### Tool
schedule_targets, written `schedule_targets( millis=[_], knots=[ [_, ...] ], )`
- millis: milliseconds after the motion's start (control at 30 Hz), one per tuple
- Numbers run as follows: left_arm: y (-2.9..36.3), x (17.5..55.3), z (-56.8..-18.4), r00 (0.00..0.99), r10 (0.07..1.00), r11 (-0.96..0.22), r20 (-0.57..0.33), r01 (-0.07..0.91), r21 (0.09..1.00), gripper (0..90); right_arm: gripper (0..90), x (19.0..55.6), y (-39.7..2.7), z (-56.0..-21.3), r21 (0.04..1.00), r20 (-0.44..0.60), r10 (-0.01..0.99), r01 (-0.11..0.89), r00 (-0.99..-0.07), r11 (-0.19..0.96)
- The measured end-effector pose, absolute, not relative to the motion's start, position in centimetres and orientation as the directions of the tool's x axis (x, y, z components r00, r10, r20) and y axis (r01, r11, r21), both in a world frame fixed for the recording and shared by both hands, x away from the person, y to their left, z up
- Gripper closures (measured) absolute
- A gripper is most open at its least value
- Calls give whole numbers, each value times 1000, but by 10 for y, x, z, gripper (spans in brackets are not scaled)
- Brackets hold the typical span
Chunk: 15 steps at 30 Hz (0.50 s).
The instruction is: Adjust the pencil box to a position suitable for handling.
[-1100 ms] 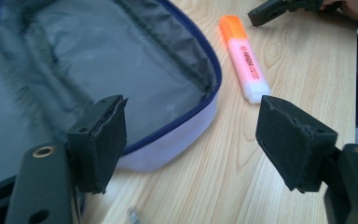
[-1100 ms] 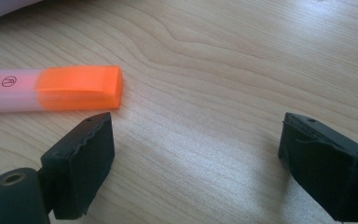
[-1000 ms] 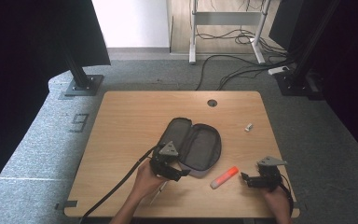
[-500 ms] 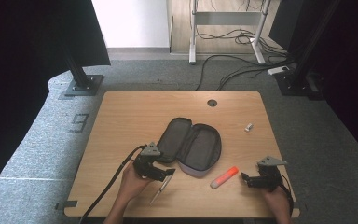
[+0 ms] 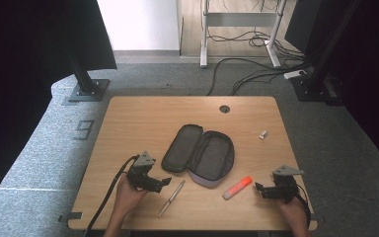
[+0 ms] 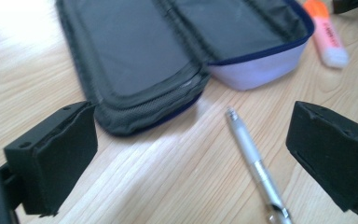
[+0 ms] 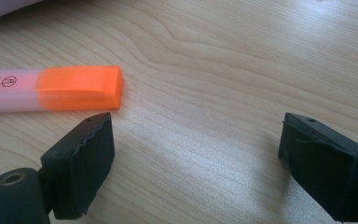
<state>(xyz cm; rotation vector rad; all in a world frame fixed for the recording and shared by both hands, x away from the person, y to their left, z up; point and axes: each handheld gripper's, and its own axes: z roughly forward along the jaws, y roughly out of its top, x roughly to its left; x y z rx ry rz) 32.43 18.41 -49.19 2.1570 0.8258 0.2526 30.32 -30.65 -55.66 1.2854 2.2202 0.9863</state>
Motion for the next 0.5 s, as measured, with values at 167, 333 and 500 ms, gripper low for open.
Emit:
schedule_targets(
  millis=[167,333,500],
  knots=[
    [197,322,-496,745,661,-453,-93,494,742,9,102,303,-306,-557,736,14,864,590,-503,331],
    [211,321,-502,716,691,-422,-101,513,748,4,102,303,-307,-557,737,13,864,589,-503,331],
    [223,320,-515,689,718,-405,-100,530,745,0,99,303,-306,-557,736,14,863,589,-505,333]
  ],
)
